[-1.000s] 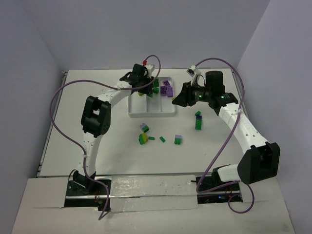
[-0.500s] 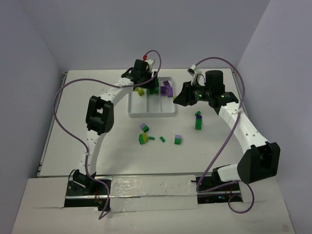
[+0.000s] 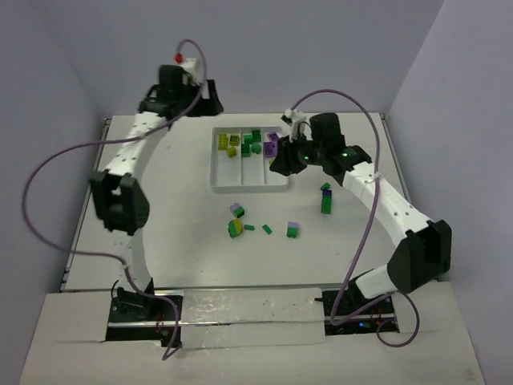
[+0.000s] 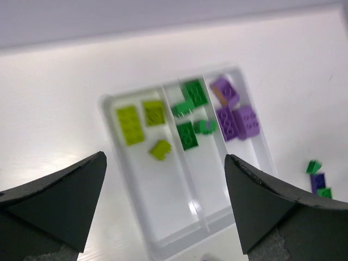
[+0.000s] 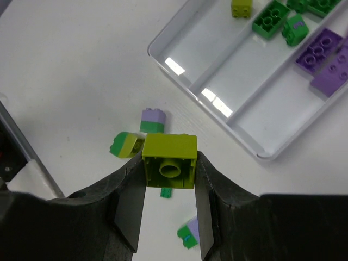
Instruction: Sort the legos into containers by color
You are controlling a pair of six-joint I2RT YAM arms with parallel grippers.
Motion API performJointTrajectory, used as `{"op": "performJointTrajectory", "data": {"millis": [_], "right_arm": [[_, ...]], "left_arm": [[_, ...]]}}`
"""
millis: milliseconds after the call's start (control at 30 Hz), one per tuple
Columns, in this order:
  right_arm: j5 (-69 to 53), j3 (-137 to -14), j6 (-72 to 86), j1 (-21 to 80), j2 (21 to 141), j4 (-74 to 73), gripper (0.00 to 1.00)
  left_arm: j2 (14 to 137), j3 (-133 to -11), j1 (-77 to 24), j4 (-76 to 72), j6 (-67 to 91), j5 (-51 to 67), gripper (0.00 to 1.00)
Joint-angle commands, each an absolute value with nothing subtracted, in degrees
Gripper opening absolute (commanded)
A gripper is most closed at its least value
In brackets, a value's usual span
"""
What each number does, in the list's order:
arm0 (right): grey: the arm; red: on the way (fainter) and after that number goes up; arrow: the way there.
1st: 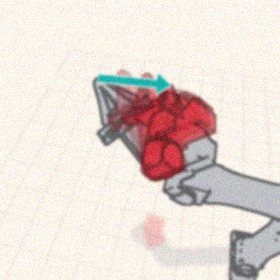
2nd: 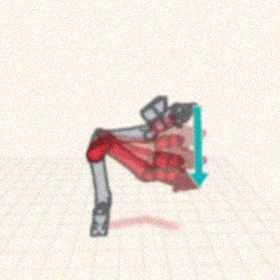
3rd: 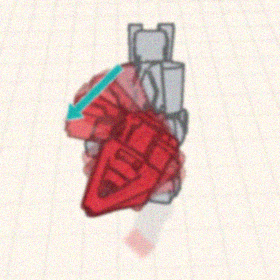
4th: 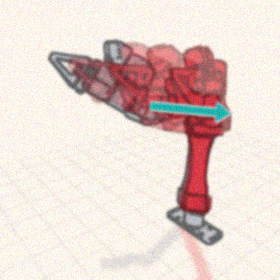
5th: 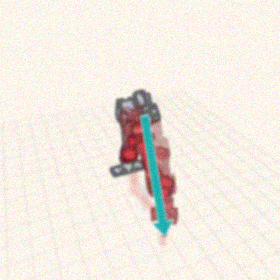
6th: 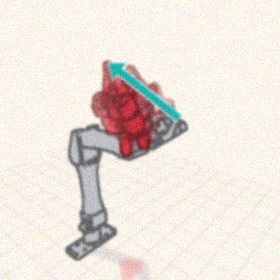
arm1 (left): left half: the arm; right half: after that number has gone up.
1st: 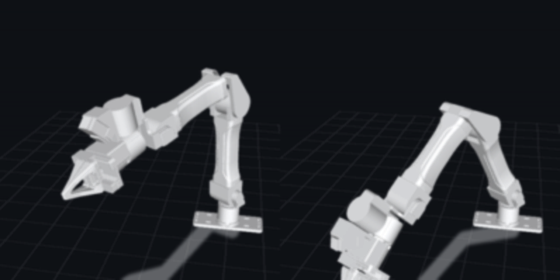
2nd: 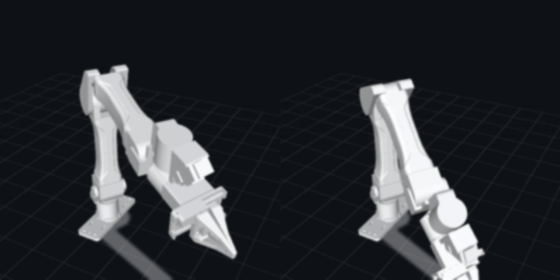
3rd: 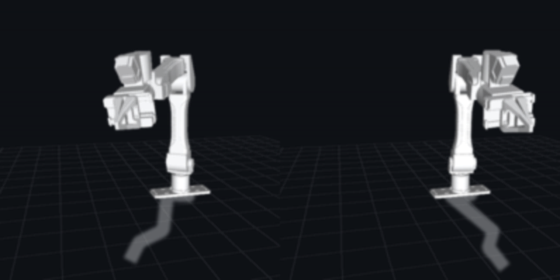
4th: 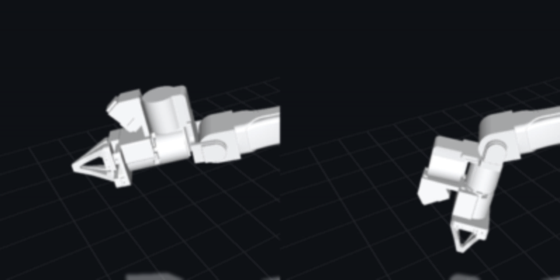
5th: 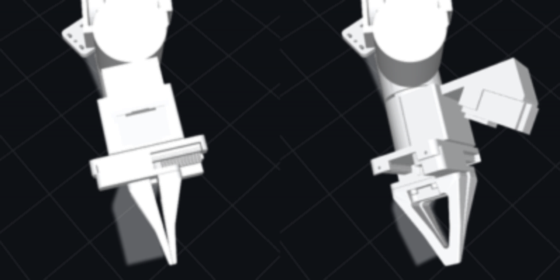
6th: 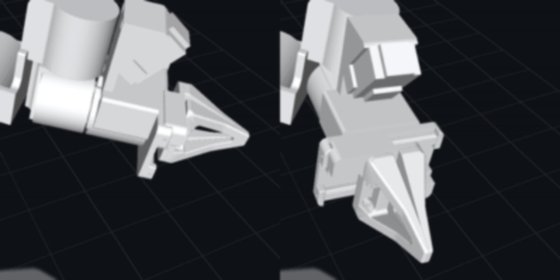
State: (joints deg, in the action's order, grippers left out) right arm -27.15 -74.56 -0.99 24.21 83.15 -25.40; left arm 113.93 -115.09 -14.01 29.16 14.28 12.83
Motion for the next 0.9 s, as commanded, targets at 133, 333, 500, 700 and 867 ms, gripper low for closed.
{"op": "performJointTrajectory", "data": {"millis": [133, 333, 500, 700, 867], "right_arm": [[-12.40, -89.05, -4.80, 34.10, 100.37, -22.64, 0.00], [-2.79, -116.15, -4.95, 39.04, 124.20, -34.33, 0.00], [1.00, -127.77, -4.76, 40.57, 134.80, -36.07, 0.00], [3.77, -132.27, -5.10, 40.73, 140.76, -33.74, 0.00], [5.44, -131.73, -5.27, 40.69, 142.18, -30.26, 0.09]], "left_arm": [[90.08, -95.14, -0.21, 25.99, 19.40, 20.79, 0.99], [82.41, -80.70, 9.42, 21.47, 20.91, 29.00, 0.99], [82.68, -80.38, 10.70, 24.01, 18.98, 30.51, 0.99], [83.34, -79.84, 11.25, 23.18, 19.62, 32.16, 0.99], [84.10, -79.45, 11.25, 22.68, 20.30, 33.31, 0.99]]}}
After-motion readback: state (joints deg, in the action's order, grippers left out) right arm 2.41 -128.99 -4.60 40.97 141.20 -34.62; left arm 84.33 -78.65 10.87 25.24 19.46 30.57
